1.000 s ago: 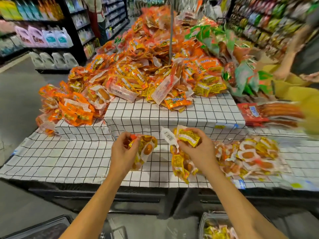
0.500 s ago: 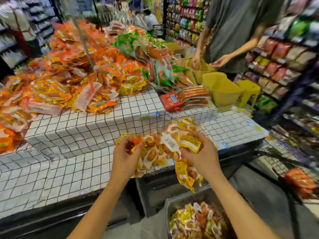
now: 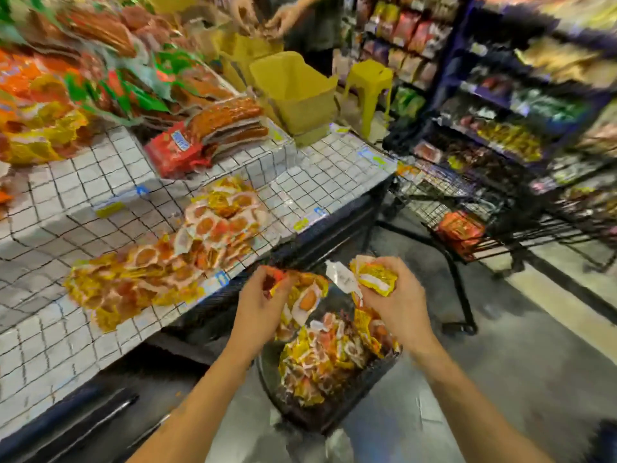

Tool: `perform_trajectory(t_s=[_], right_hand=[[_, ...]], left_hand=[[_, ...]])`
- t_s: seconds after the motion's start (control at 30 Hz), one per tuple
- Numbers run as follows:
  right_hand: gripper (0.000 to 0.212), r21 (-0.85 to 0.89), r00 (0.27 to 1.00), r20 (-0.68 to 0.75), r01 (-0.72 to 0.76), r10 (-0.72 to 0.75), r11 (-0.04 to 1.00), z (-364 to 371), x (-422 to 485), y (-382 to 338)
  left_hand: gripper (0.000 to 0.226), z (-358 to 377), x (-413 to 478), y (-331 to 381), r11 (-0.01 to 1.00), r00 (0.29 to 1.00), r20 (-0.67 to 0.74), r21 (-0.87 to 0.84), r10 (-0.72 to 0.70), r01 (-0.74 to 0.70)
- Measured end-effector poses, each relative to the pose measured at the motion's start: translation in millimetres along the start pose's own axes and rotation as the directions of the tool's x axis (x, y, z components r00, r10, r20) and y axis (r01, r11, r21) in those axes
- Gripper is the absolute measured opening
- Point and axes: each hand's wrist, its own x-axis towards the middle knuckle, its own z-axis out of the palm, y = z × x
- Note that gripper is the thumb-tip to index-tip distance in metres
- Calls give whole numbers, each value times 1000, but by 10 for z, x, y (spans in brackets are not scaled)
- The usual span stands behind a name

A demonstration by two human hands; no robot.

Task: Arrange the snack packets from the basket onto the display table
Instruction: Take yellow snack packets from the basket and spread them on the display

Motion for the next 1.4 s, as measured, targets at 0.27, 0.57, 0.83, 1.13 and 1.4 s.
perform_trajectory(t_s=[0.27,0.57,0.83,1.13,1.4], right_hand=[[42,-5,966,-92,-244,243,970,314,31,940],[43,-36,911,-26,-412,411,911,1299,-94,2316],[49,-165,874,93,-458,476,873,2066,-235,3455],[69,-538,830,306,-253,466,804,2196,-236,3922],[58,-694,856,422,94,297,714,1730,76,2872]], left_hand=[[11,684,408,-907,992,977,193,103,-90,71],[6,1322,502,-2402,943,927,225,218,-299,251],[14,1672,427,-3663,898,908,165,293,-384,327],[34,1734,308,-4064,838,881,258,492,-398,235],[41,1361,375,-3003,754,904,275,653,-328,75]])
